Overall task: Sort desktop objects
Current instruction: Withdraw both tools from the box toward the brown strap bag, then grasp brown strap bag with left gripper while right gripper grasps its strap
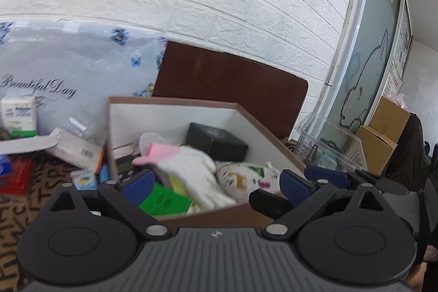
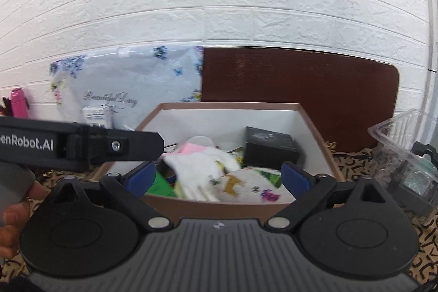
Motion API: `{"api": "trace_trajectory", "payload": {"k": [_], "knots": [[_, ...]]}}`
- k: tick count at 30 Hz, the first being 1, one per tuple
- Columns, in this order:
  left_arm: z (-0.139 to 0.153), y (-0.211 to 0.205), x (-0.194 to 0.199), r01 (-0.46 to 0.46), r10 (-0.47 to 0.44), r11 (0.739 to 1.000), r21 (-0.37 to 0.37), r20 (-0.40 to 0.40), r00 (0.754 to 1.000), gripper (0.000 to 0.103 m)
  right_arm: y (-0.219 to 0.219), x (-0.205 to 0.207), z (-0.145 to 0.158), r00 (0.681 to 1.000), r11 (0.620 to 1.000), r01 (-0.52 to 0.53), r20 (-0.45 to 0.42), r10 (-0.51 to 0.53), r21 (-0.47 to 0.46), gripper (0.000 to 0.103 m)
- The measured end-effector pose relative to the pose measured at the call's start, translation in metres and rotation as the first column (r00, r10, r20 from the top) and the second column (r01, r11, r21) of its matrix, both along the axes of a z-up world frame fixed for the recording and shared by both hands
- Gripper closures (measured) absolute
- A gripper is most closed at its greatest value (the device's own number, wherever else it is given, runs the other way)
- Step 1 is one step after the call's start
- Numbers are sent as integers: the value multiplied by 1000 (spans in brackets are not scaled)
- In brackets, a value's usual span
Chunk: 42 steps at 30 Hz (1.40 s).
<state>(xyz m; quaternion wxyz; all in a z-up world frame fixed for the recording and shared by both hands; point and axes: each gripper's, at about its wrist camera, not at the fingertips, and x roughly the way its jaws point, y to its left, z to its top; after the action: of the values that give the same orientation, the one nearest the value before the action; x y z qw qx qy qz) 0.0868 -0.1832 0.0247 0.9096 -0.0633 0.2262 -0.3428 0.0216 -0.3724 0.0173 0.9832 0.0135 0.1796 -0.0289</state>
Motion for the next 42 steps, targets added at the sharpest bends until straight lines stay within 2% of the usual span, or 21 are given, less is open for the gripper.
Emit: {"api": "trace_trajectory", "payload": {"k": [8,14,18,25,31,36,40,42], "knots": [[-32,71,-38,-72,74,997,34,-37,997,2,79,-16,-25,986,985,-159,-59,155,-61,7],[-60,126,-54,-192,197,979,62,-94,976,2,145,-14,-53,948,953,-296,-138,285,-65,8],[-70,164,-54,-289,296,954,73,-119,948,2,181,-3,-66,921,933,-359,-178,346,-41,9],[-69,225,-38,-428,430,903,44,-129,894,3,229,20,-63,891,898,-436,-164,423,-58,13],[-76,275,-10,-514,521,853,86,-121,845,5,260,54,-69,873,884,-467,-176,456,-27,21],[-86,321,21,-577,579,814,72,-173,796,23,283,87,-77,865,882,-471,-189,465,14,26],[-91,347,48,-626,628,776,78,-194,754,24,297,115,-83,868,887,-460,-189,459,42,30],[-93,355,60,-635,639,768,89,-185,747,25,301,130,-86,875,894,-444,-188,445,50,32]]}}
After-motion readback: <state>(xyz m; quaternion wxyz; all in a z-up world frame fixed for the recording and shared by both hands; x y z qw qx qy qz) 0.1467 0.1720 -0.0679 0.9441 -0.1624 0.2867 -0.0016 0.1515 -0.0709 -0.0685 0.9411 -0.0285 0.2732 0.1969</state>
